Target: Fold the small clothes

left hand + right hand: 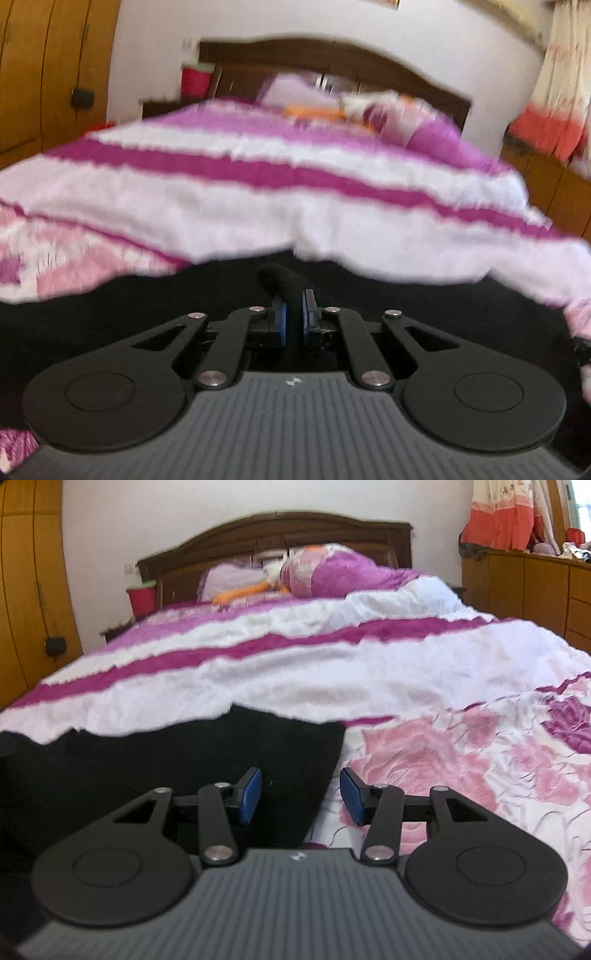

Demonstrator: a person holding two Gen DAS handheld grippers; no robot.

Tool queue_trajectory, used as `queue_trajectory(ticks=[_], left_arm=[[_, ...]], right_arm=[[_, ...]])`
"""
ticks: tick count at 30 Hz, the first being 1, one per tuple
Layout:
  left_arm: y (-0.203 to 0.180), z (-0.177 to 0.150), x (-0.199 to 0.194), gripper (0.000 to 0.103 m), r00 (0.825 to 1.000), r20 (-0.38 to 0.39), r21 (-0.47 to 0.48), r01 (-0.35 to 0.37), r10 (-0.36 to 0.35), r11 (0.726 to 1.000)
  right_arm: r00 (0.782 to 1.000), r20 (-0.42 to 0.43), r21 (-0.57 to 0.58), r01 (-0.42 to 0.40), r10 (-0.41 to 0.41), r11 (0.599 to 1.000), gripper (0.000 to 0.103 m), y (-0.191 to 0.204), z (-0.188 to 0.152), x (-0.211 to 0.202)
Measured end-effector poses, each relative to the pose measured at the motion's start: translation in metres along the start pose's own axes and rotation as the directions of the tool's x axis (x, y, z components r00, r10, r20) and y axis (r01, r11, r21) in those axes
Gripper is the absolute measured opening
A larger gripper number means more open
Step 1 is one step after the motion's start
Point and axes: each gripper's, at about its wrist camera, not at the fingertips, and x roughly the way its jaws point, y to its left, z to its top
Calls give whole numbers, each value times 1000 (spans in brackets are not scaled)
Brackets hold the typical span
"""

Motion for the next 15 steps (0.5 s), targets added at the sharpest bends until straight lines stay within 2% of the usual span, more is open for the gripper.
queue_trajectory(ticks=[3,10,15], left_arm=[[7,-13,19,10,998,-65,-5,-11,10,1000],[14,-18,23,16,997,-72,1,-9,9,1000],[22,-13,3,32,996,-75,-20,-46,44,999]], right_arm=[[997,-58,-32,40,-42,999,48,5,-6,17],[995,-61,-87,72,-77,994,49,13,-11,23],[996,-62,-58,55,-59,997,49,8,-10,21]])
